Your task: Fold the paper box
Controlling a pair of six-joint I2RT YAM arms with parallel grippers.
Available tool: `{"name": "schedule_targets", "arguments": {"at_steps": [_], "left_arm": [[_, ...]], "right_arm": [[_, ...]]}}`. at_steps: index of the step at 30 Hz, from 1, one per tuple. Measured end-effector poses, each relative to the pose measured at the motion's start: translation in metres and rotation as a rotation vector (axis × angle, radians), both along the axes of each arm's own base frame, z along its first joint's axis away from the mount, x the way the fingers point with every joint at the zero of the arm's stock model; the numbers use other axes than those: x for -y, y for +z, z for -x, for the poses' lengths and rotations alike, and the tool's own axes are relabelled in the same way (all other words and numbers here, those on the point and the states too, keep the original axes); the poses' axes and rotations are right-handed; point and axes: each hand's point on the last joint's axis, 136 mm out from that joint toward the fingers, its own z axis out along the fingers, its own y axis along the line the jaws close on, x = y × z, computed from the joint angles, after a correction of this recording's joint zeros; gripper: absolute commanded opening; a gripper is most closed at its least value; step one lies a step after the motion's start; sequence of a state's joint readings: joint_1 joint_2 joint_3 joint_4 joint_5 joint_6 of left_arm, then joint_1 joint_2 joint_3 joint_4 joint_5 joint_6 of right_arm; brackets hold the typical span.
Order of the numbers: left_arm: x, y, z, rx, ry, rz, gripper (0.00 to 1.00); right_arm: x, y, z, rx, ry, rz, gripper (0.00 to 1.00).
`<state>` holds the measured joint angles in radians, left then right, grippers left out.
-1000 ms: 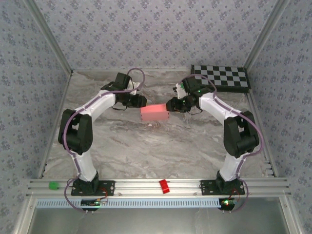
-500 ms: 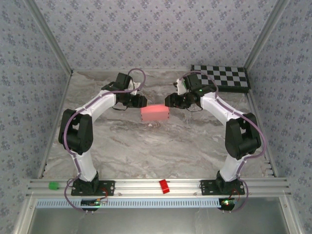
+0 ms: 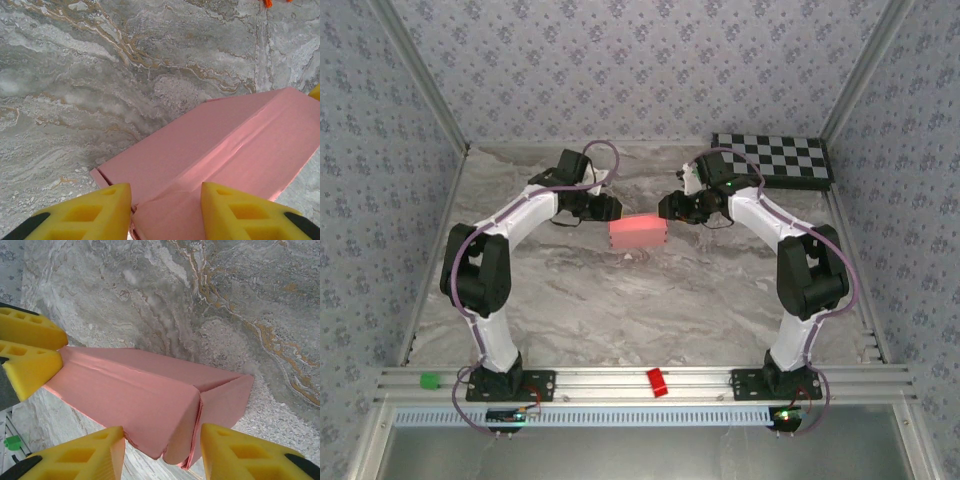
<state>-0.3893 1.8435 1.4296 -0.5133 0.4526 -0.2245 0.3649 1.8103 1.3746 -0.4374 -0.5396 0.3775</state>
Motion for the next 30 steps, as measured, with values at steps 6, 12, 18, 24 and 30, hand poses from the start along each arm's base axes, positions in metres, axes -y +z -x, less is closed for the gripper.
{"name": "schedule_targets", "arguments": {"at_steps": [6, 12, 18, 24, 30], "left_arm": [[-0.002, -0.002, -0.001, 0.004, 0.003, -0.011, 0.41], [-0.001, -0.011, 0.005, -0.01, -0.005, -0.019, 0.41], [0.0, -0.014, 0.006, 0.003, -0.008, -0.014, 0.42], [-0.002, -0.013, 0.007, 0.027, -0.004, -0.017, 0.42], [-0.007, -0.009, 0.009, 0.06, 0.004, -0.037, 0.49]], "right_arm": [[0.002, -0.01, 0.006, -0.022, 0.002, 0.002, 0.44], [0.006, -0.023, 0.013, -0.058, -0.002, 0.015, 0.44], [0.008, -0.029, 0.014, -0.071, -0.005, 0.019, 0.44], [0.008, -0.03, 0.014, -0.077, -0.003, 0.015, 0.44], [0.008, -0.031, 0.013, -0.074, -0.003, 0.013, 0.44]]}}
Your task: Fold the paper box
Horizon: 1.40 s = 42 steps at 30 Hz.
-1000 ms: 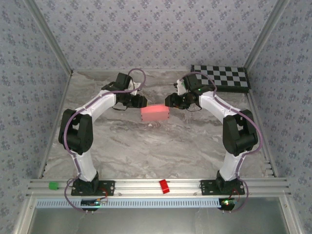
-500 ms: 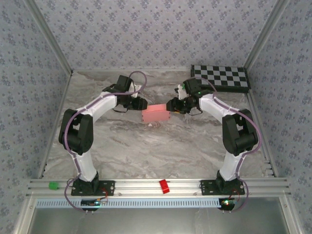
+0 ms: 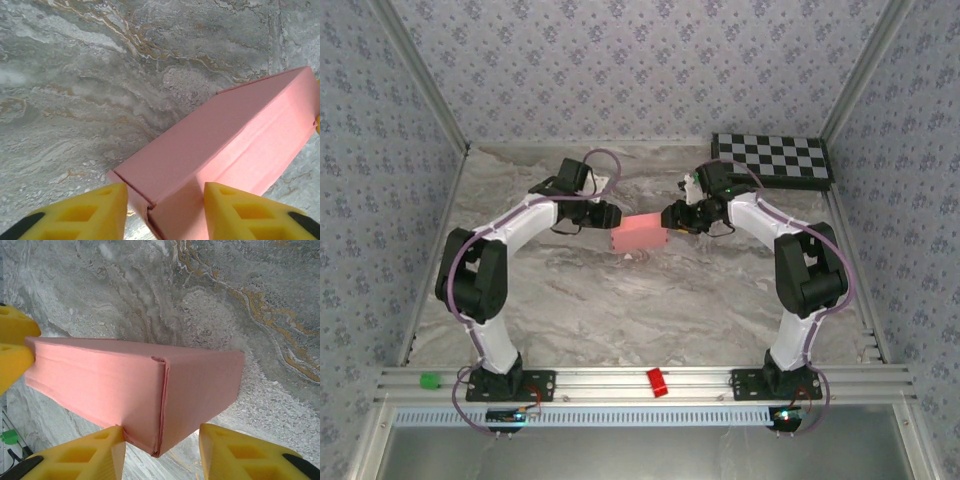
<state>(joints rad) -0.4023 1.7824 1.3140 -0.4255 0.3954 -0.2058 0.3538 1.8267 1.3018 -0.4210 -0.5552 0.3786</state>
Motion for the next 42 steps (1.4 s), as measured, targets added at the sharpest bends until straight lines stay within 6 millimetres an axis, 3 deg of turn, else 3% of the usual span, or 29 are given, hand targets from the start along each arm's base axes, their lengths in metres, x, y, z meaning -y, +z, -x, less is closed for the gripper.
{"name": "schedule_targets", "arguments": {"at_steps": [9, 18, 22, 27, 31, 37, 42], "left_arm": [[-0.006, 0.04, -0.006, 0.153, -0.008, -0.009, 0.72], [0.002, 0.062, -0.013, 0.304, -0.124, -0.064, 0.84], [0.011, 0.07, -0.012, 0.393, -0.23, -0.105, 0.85], [0.022, 0.071, -0.002, 0.482, -0.405, -0.146, 0.85], [0.034, 0.07, 0.002, 0.521, -0.553, -0.175, 0.85], [0.051, 0.053, 0.005, 0.526, -0.726, -0.221, 0.85], [0.061, 0.032, 0.016, 0.501, -0.835, -0.244, 0.85]], "right_arm": [[-0.001, 0.002, -0.003, 0.003, 0.0, 0.0, 0.45], [-0.001, 0.017, -0.014, 0.039, -0.008, -0.013, 0.5], [0.0, 0.027, -0.019, 0.071, -0.012, -0.013, 0.52], [0.013, 0.045, -0.016, 0.145, -0.039, 0.012, 0.53], [0.036, 0.053, -0.007, 0.185, -0.086, 0.03, 0.53], [0.071, 0.022, 0.008, 0.129, -0.159, 0.08, 0.53], [0.084, 0.004, 0.017, 0.086, -0.187, 0.104, 0.53]]}}
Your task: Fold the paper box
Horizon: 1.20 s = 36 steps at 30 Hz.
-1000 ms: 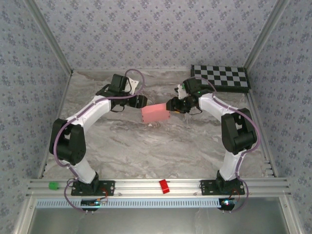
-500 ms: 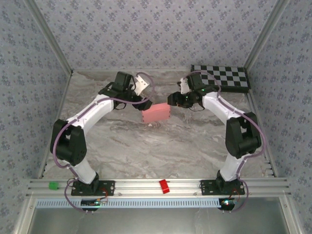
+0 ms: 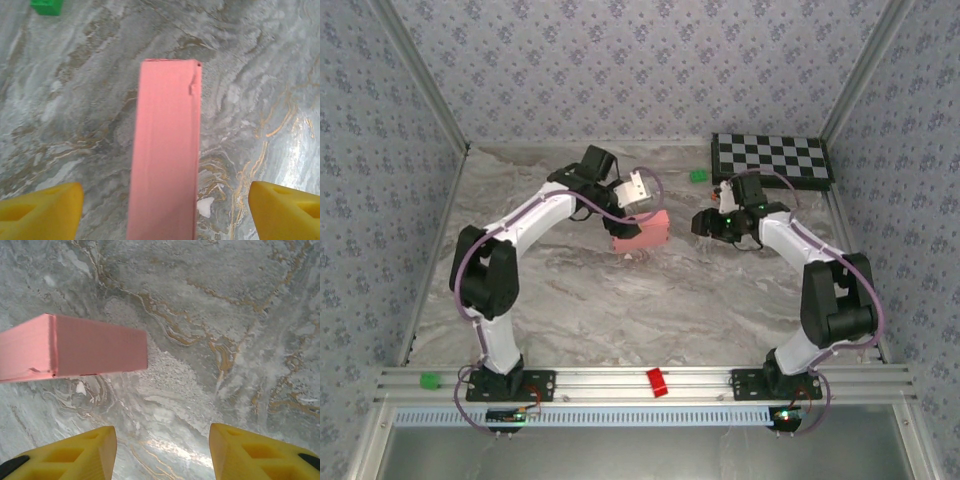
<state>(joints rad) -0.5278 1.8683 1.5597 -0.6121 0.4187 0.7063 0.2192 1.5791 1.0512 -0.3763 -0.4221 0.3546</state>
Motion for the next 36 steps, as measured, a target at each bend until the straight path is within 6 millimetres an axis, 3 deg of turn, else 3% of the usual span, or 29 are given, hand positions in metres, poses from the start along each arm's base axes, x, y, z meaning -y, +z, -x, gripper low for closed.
{"name": "schedule_targets", "arguments": {"at_steps": [13, 21, 25, 31, 36], "left_arm": [[0.005, -0.036, -0.002, -0.023, -0.045, -0.121, 0.74], [0.004, -0.05, -0.005, -0.024, -0.046, -0.166, 0.53], [0.004, -0.052, -0.007, -0.022, -0.041, -0.176, 0.37], [0.003, -0.05, -0.017, 0.027, -0.007, -0.193, 0.36], [-0.011, -0.046, -0.023, 0.115, 0.057, -0.226, 0.37]], "right_arm": [[0.005, 0.008, -0.003, 0.03, -0.016, -0.001, 0.53], [0.008, 0.008, -0.005, 0.026, -0.034, -0.003, 0.53], [0.011, 0.007, -0.006, 0.023, -0.05, -0.002, 0.52], [0.015, 0.007, -0.008, 0.021, -0.063, -0.001, 0.52], [0.015, 0.007, -0.007, 0.019, -0.064, -0.002, 0.52]]}}
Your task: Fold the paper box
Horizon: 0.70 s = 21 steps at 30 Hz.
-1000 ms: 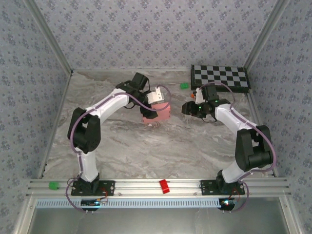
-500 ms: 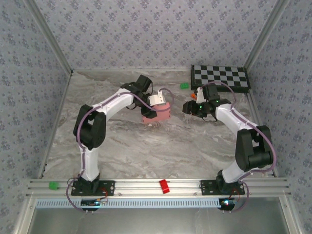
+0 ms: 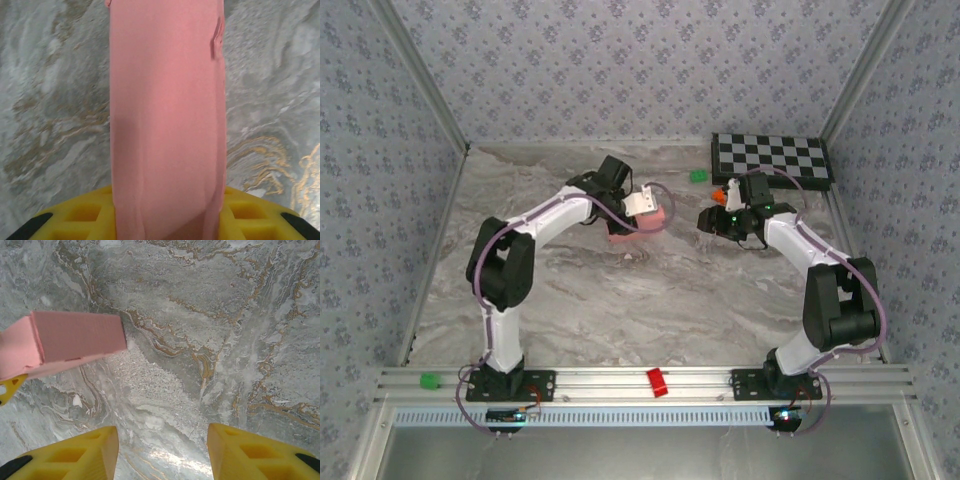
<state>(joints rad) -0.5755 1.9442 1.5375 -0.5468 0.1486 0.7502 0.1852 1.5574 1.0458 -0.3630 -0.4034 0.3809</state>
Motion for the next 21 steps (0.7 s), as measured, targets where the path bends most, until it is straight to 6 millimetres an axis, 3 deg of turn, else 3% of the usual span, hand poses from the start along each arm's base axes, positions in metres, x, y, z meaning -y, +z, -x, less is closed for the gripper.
{"name": "schedule_targets", "arguments": {"at_steps": [9, 16, 21], "left_arm": [[-0.027, 0.015, -0.005, 0.26, 0.102, -0.075, 0.38], [-0.039, -0.006, -0.005, 0.447, 0.141, -0.207, 0.41], [-0.041, -0.008, -0.008, 0.582, 0.17, -0.259, 0.41]], "right_arm": [[0.001, -0.005, -0.001, -0.018, -0.013, -0.003, 0.51], [0.001, -0.006, -0.003, -0.018, -0.02, -0.011, 0.51], [0.0, -0.01, -0.005, -0.02, -0.023, -0.014, 0.51]]}}
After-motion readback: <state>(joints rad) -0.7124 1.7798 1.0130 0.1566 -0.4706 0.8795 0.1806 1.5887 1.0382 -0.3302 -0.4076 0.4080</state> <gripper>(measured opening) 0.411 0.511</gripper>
